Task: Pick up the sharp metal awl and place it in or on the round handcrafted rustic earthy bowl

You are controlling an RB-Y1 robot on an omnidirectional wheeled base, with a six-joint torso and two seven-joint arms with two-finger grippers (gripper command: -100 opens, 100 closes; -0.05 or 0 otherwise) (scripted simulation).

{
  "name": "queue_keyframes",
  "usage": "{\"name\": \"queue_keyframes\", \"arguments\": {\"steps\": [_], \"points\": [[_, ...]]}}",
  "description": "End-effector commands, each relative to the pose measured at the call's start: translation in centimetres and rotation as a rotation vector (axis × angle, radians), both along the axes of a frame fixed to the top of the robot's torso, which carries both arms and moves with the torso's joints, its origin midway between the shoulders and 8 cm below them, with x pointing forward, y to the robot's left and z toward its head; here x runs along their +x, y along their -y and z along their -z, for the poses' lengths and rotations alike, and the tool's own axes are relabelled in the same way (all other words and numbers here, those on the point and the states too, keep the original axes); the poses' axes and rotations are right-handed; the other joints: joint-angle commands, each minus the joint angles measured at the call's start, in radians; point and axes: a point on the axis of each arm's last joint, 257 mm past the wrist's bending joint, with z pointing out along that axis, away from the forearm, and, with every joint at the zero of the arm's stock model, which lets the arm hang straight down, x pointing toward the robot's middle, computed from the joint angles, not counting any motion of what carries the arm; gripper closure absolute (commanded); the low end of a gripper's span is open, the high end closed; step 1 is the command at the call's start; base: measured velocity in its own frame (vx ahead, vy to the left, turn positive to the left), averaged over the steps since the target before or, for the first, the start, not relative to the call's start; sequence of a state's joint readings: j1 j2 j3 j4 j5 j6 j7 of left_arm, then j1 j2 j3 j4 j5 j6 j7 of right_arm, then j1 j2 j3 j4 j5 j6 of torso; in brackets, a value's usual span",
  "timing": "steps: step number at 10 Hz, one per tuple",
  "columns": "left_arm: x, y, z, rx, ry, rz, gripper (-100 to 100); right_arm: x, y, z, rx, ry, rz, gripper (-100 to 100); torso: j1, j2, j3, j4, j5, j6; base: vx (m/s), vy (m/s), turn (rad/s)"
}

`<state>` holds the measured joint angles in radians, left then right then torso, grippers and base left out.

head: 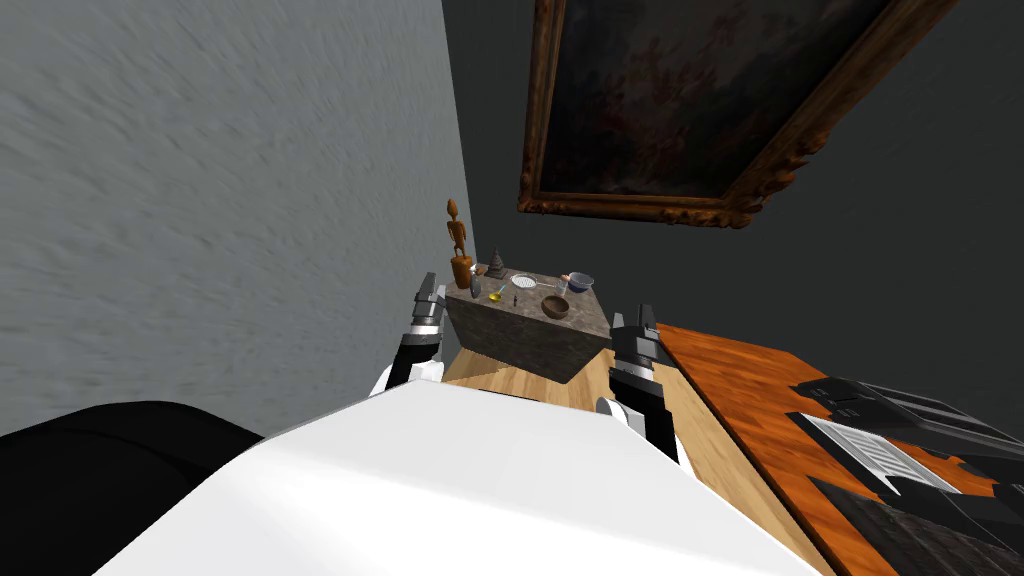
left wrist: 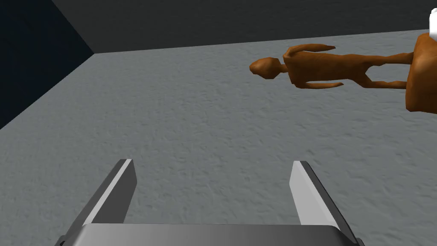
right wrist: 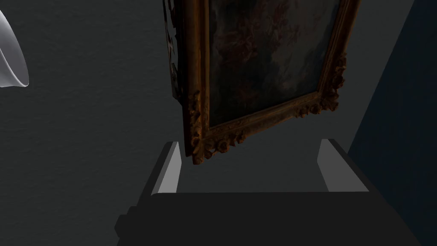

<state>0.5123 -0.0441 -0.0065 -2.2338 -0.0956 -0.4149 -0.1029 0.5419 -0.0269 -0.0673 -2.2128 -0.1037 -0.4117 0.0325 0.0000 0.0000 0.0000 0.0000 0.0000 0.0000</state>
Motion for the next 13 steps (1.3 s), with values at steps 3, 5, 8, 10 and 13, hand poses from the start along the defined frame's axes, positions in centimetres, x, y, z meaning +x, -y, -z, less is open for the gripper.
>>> {"name": "queue_keyframes", "arguments": {"steps": [3,5,8,10,13], "points": [[0.7,1.2,1.2,0.118,-0.040,0.044,-100,0.0,0.0,0.0,0.000,0.000,0.000,0,0.000,-0.001,-0.001,0.000,0.000,0.000,0.018,-0.011,-0.028],[1.3,1.8,2.3,0.178,-0.067,0.057,-100,0.0,0.0,0.0,0.000,0.000,0.000,0,-0.001,-0.002,-0.001,0.000,0.000,0.000,0.033,-0.021,-0.044],[2.5,2.6,4.9,0.269,-0.121,0.060,-100,0.0,0.0,0.0,0.000,0.000,0.000,0,-0.002,-0.005,-0.003,-0.001,0.000,0.000,0.066,-0.034,-0.072],[3.5,3.2,6.9,0.325,-0.160,0.055,-100,0.0,0.0,0.0,0.000,0.000,0.000,0,-0.002,-0.004,-0.002,-0.001,0.000,0.000,0.055,-0.032,-0.072],[4.6,3.9,9.5,0.388,-0.207,0.049,-100,0.0,0.0,0.0,0.000,0.000,0.000,0,-0.003,-0.005,-0.003,-0.001,-0.001,0.000,0.069,-0.040,-0.075]]}}
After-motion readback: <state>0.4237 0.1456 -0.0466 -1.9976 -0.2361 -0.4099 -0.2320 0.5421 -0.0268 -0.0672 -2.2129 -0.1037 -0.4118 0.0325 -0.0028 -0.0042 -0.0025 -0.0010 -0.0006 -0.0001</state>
